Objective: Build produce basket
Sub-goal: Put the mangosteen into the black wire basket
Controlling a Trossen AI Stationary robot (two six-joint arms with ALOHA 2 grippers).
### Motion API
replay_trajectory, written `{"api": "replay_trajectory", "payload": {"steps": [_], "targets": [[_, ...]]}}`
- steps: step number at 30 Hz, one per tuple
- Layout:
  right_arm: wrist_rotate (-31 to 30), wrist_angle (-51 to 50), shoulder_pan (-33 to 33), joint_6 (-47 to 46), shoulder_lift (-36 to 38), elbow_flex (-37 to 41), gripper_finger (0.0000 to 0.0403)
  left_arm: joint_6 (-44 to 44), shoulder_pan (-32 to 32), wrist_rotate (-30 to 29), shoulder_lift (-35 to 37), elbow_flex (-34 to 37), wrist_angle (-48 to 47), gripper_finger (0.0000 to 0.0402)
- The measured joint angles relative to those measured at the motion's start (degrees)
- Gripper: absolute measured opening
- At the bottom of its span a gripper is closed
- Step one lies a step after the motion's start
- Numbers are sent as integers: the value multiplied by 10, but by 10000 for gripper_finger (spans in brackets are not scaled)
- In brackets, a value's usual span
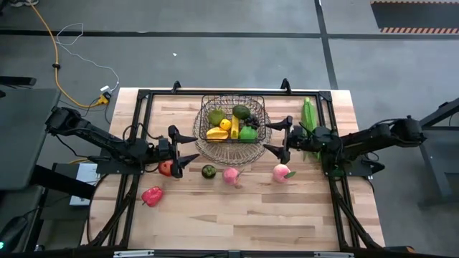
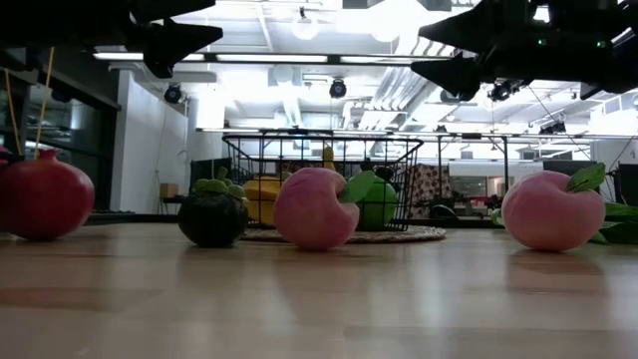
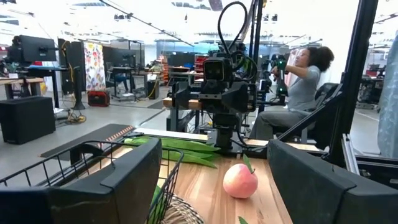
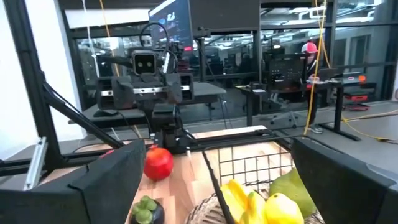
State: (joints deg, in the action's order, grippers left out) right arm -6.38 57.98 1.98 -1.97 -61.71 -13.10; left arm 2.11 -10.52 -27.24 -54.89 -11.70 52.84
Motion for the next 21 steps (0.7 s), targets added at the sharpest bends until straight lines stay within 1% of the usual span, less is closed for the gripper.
{"api": "replay_trajectory", "payload": {"steps": [6, 10, 16, 21], "targets": [[-10, -12, 4, 1, 0, 0, 392, 0, 0, 0, 0, 0, 0, 280], [-22, -21, 4, 1, 0, 0, 392, 0, 0, -2, 0, -13, -14, 280], [-21, -25, 4, -6, 0, 0, 392, -5, 0, -3, 0, -34, -79, 280], [-16, -25, 4, -6, 0, 0, 392, -21, 0, -20, 0, -40, -102, 280]]}}
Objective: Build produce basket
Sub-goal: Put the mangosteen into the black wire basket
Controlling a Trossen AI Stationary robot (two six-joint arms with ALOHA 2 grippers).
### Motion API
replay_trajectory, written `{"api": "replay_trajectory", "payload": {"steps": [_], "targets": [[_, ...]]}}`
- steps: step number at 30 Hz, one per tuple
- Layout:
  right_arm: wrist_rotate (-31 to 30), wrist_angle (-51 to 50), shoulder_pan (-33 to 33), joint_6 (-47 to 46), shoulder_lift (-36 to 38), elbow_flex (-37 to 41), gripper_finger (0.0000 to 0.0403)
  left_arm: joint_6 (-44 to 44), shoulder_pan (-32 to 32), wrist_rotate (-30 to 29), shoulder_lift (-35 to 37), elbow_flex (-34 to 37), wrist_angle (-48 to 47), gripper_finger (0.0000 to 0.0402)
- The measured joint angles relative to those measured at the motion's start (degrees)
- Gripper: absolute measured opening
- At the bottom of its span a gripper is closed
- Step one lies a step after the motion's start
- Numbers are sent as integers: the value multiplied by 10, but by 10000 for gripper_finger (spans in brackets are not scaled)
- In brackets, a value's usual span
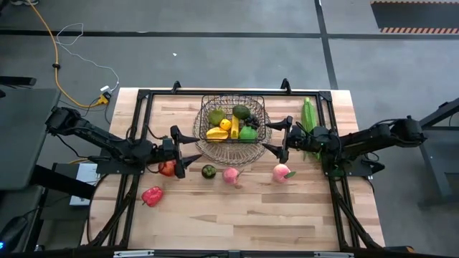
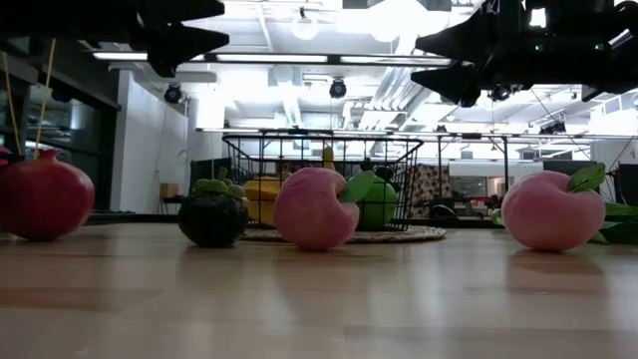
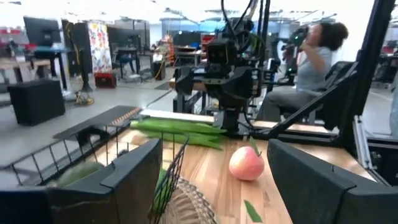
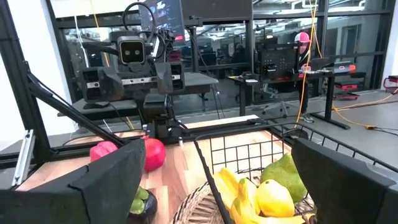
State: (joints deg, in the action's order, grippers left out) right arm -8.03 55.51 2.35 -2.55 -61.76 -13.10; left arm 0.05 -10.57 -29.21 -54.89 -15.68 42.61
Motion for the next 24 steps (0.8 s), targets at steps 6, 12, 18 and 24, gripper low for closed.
{"api": "replay_trajectory", "payload": {"steps": [6, 12, 18, 24], "targets": [[0, 0, 0, 0, 0, 0, 392, -125, 0, -26, -10, -67, -248, 280], [0, 0, 0, 0, 0, 0, 392, -176, -4, -25, -99, -152, -384, 280], [0, -3, 0, 0, 0, 0, 392, -175, -21, 40, -182, -185, -385, 283], [0, -4, 0, 6, 0, 0, 392, -186, -26, 41, -235, -187, -386, 303]]}}
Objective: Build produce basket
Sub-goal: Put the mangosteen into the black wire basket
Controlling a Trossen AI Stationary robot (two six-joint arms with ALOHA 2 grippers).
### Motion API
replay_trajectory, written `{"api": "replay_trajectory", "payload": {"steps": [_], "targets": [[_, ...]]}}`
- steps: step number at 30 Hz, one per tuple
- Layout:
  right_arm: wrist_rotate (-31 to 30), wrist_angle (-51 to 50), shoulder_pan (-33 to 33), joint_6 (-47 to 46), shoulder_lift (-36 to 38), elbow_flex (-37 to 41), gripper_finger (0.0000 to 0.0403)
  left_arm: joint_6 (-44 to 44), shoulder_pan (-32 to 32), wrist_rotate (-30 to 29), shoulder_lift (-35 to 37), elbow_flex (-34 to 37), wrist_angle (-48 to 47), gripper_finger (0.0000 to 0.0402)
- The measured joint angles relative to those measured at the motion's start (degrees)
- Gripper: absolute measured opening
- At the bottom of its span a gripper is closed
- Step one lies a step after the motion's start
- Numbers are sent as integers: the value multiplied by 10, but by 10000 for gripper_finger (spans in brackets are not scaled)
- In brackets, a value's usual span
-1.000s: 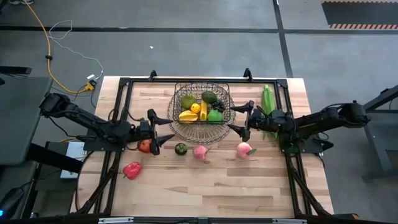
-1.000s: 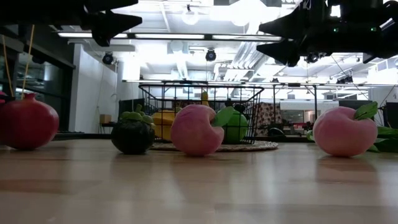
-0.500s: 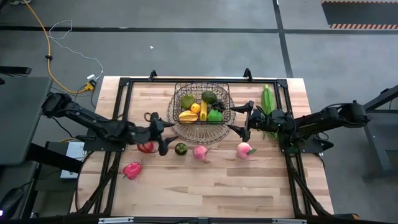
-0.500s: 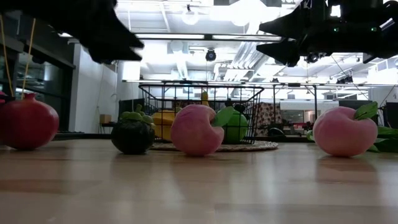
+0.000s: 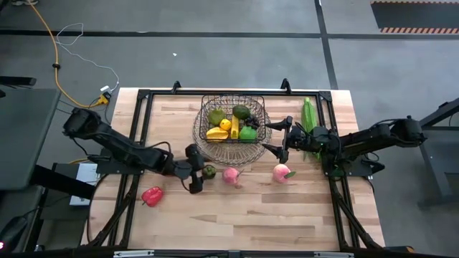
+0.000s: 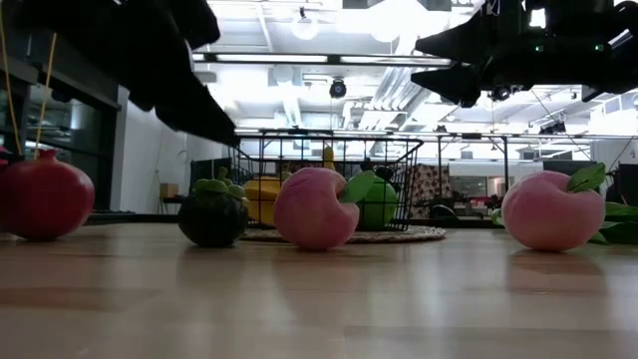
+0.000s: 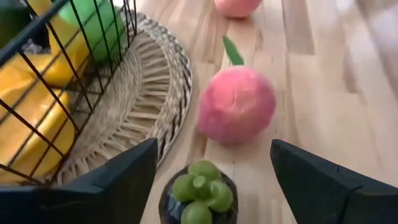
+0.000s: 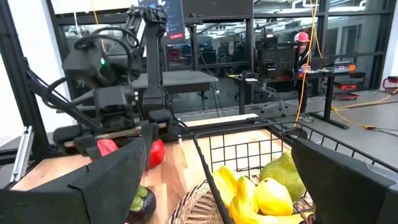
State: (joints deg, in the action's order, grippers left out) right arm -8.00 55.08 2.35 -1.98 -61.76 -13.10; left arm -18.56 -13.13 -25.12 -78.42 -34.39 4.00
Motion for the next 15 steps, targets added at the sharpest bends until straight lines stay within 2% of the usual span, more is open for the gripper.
{"api": "replay_trajectory", "payload": {"steps": [8, 15], "targets": [[0, 0, 0, 0, 0, 0, 392, -51, 27, 26, -26, 0, -6, 325], [0, 0, 0, -1, 0, 0, 392, -83, 22, 36, -26, 0, -47, 331]]}}
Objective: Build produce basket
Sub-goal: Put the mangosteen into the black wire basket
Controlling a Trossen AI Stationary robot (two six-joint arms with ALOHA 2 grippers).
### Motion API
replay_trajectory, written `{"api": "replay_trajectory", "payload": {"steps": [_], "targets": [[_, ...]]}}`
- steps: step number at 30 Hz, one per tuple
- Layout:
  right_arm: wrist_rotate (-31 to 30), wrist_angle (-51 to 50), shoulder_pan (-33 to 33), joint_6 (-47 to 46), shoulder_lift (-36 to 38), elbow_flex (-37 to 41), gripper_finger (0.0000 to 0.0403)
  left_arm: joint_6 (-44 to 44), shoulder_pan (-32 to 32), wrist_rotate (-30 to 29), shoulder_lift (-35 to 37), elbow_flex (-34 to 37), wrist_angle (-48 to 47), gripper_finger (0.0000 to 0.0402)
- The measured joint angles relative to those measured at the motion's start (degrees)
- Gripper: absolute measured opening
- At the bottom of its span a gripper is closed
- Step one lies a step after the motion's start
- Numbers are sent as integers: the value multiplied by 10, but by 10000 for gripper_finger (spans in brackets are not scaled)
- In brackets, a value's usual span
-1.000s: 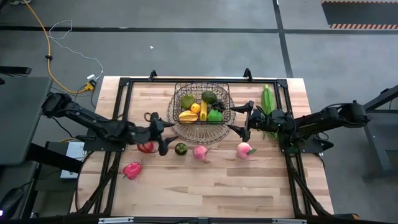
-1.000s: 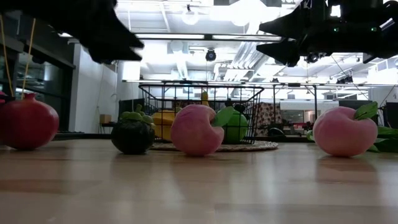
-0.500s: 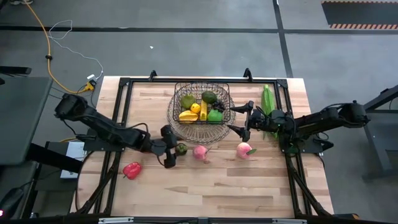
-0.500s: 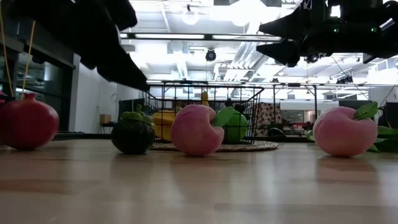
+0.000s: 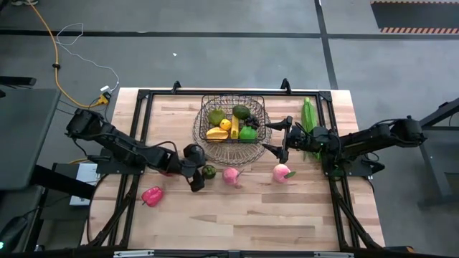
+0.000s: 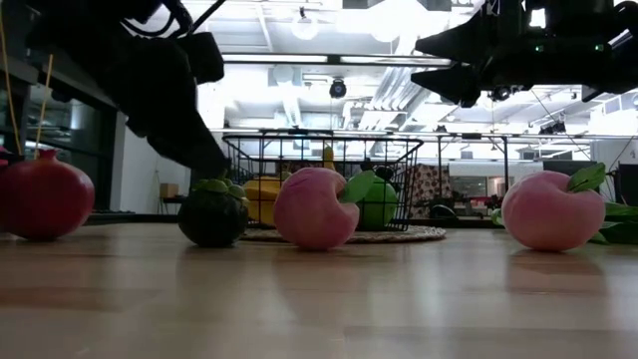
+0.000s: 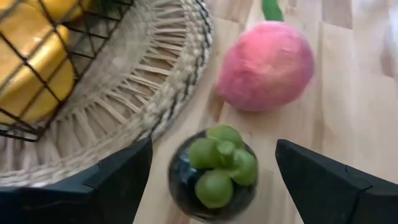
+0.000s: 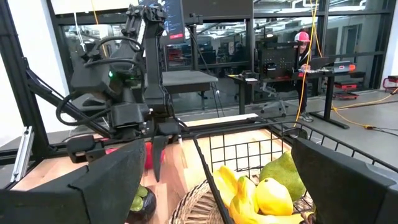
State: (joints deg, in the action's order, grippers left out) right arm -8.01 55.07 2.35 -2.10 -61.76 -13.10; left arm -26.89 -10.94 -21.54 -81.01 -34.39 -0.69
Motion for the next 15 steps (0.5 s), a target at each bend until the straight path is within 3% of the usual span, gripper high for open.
{"api": "replay_trajectory", "payload": {"steps": [9, 15], "targets": [[0, 0, 0, 0, 0, 0, 392, 5, -5, -2, -4, 0, 2, 331], [0, 0, 0, 0, 0, 0, 392, 7, 3, 3, -59, 0, 5, 331]]}}
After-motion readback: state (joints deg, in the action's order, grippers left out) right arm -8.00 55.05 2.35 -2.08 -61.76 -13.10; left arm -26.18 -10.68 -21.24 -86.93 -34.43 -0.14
